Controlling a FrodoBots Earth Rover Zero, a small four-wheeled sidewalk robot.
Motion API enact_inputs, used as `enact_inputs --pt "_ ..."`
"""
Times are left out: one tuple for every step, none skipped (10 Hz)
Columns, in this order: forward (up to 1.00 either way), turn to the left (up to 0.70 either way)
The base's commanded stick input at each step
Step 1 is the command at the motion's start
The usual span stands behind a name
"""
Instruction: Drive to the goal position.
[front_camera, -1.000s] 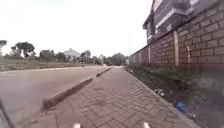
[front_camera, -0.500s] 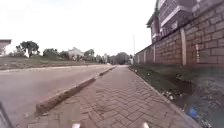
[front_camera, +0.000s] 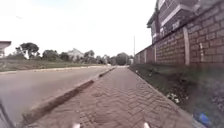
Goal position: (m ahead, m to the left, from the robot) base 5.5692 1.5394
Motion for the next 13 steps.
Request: enact_inputs --pt "0.5 0.0" --pt "0.5 0.0" --pt "0.5 0.0" --pt "0.5 0.0" --pt "0.5 0.0" --pt "0.5 0.0" --pt "0.5 0.0" --pt "0.5 0.0" --pt "0.5 0.0" --pt "0.5 0.0" --pt "0.5 -0.47" --pt "0.5 -0.49" --pt "0.5 -0.5"
